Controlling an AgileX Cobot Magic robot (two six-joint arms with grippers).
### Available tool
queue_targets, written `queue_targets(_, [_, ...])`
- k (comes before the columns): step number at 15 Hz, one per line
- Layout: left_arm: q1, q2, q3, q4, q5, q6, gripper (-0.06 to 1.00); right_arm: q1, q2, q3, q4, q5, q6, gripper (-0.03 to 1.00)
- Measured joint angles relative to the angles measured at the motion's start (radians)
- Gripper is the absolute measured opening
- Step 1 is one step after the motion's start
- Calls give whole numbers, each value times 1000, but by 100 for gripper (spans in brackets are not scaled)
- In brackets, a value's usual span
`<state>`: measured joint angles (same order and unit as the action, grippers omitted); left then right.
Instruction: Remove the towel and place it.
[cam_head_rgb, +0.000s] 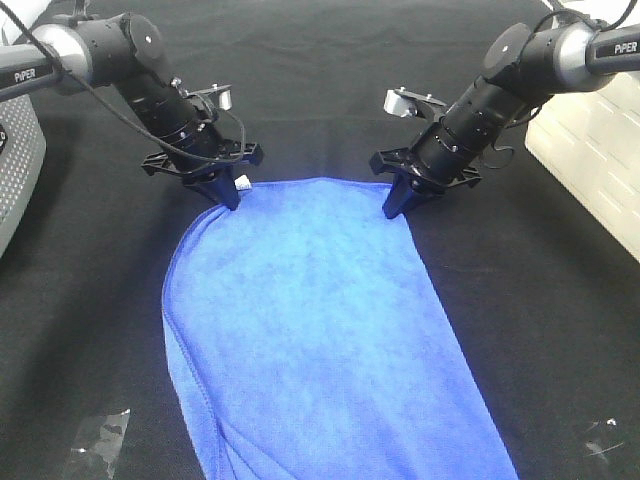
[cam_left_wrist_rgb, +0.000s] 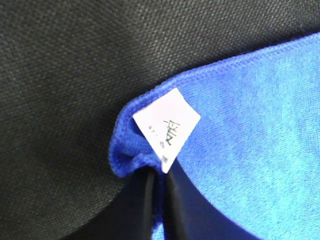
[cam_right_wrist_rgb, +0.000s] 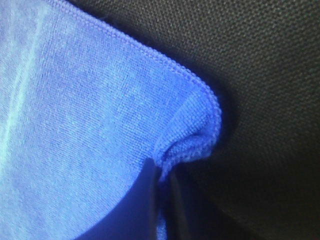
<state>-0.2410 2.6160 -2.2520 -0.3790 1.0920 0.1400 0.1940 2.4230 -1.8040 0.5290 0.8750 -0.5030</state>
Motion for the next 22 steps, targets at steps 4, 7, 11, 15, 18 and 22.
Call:
queue_targets(4, [-4,-2,0,46,-3,0,1,8,-37,3,-102,-33,-71,1])
queue_targets(7, [-11,-3,-25,107,-7,7,1,11,-48,2,-150,-95,-100,1])
queue_targets(11, [-10,2,-158,154,-67,50,1,11,-48,-61,-166,-194,-109,1])
queue_targets(15, [-10,2,-193,147,-153,120,1,11,-49,-84,-256,-275,-113,1])
queue_targets(18, [-10,2,-194,145,-286,142,1,11,-49,-84,-317,-390,-114,1])
queue_targets(22, [-10,14,-194,111,-367,229,1,11,-49,-84,-339,-495,-114,1])
